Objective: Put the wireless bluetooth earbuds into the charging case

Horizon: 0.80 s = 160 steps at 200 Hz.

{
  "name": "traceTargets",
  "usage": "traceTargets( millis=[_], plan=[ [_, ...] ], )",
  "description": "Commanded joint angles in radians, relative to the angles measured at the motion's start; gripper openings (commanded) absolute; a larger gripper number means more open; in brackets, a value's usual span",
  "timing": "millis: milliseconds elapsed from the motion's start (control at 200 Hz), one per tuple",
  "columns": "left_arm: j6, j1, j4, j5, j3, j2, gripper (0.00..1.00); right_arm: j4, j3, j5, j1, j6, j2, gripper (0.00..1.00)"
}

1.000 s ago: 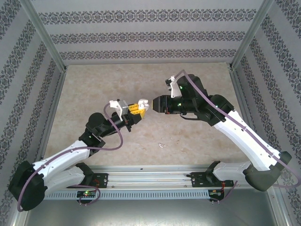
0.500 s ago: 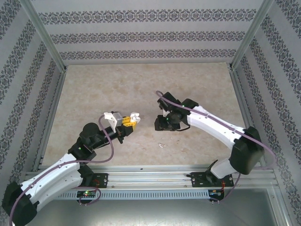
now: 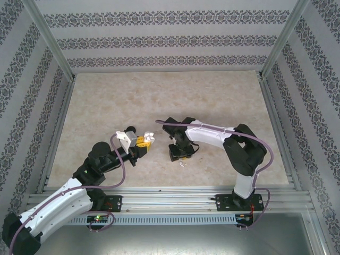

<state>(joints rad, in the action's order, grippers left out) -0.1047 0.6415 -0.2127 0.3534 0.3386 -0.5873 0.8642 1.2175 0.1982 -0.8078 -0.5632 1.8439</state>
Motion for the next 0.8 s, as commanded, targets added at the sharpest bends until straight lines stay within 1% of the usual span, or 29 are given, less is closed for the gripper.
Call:
traceTargets(
  millis=[0, 490, 794],
  plan=[
    [0.011, 0.0, 0.003, -0.011, -0.012, 0.001, 0.0, 0.036, 0.027, -0.017, -0.011, 0.031, 0.029, 0.4],
    [0.014, 0.0, -0.011, -0.01, -0.01, -0.021, 0.0, 0.046, 0.009, -0.006, -0.032, 0.04, 0.055, 0.38],
    [0.016, 0.0, -0.006, -0.01, -0.008, -0.016, 0.0, 0.047, 0.007, -0.008, -0.034, 0.04, 0.058, 0.29]
  ],
)
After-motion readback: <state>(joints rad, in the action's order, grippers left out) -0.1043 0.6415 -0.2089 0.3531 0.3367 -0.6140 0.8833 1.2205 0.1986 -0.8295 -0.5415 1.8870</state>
